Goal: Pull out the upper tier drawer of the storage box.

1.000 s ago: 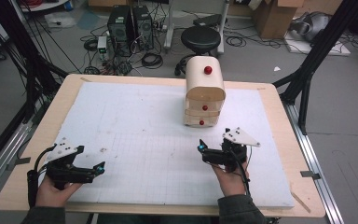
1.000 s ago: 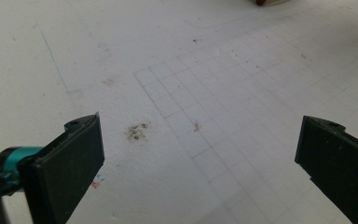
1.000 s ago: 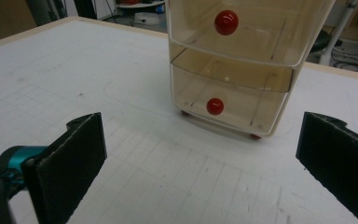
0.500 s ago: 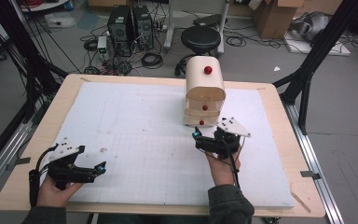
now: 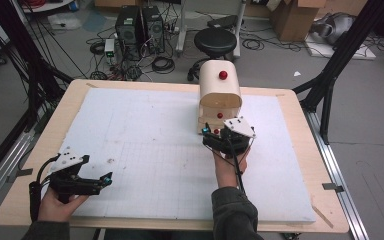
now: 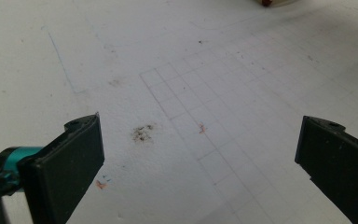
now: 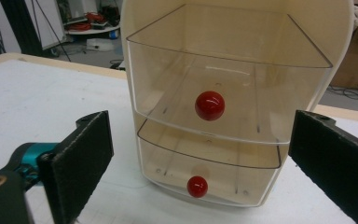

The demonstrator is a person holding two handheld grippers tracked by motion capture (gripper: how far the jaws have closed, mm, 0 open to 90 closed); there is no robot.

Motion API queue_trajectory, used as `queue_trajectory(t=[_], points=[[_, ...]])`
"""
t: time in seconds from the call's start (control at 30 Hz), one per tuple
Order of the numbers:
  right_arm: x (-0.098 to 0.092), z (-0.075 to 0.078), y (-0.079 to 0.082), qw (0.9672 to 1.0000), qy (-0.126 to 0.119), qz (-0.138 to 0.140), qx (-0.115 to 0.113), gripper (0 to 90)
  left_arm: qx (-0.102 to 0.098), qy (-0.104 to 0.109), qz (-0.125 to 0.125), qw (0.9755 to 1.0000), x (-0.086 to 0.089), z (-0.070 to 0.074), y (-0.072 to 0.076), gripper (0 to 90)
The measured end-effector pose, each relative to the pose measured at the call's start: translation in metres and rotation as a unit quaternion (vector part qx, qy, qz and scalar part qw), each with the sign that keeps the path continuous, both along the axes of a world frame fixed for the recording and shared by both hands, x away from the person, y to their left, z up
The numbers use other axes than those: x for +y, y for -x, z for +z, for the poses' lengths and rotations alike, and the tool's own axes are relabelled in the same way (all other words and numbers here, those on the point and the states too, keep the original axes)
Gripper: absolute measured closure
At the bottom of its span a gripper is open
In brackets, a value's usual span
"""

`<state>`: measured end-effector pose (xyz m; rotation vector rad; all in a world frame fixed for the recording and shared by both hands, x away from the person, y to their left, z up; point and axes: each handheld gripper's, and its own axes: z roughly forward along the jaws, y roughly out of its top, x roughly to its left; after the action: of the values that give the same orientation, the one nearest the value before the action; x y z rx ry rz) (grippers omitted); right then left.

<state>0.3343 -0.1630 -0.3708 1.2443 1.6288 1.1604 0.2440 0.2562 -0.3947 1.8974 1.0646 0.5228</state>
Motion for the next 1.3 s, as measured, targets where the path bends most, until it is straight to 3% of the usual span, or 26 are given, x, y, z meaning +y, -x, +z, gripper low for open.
queue_trajectory(t=[0.1,0.13,0.23,0.3,0.47,0.73,0.77,1.3], points=[[0.000,-0.001,-0.002,1.0000,-0.005,-0.004,-0.004,10.0,0.000,0.000,0.001,1.0000,0.001,0.000,0.000,1.7],[0.000,-0.001,-0.003,1.0000,-0.007,-0.001,-0.006,15.3,0.000,0.000,0.001,1.0000,0.002,0.000,0.000,1.7],[0.003,-0.002,-0.003,0.9999,0.004,-0.006,-0.013,19.4,0.000,0.000,0.001,1.0000,0.002,0.000,0.000,1.7],[0.004,-0.002,-0.004,0.9998,0.005,-0.008,-0.017,27.2,0.000,-0.001,0.001,1.0000,0.002,0.000,0.000,1.7],[0.006,-0.003,-0.006,0.9997,0.009,-0.013,-0.016,41.5,0.001,0.003,0.001,1.0000,0.002,0.001,0.000,1.7],[0.011,-0.002,-0.010,0.9992,0.025,-0.029,-0.013,54.0,-0.002,0.004,0.000,1.0000,0.001,0.003,0.001,1.7],[0.011,-0.001,-0.010,0.9989,0.028,-0.036,-0.013,58.8,-0.002,0.003,-0.001,1.0000,0.002,0.003,0.001,1.7],[0.008,-0.002,-0.013,0.9992,0.020,-0.033,-0.007,71.2,-0.004,0.003,0.000,1.0000,0.002,0.002,0.001,1.7]])
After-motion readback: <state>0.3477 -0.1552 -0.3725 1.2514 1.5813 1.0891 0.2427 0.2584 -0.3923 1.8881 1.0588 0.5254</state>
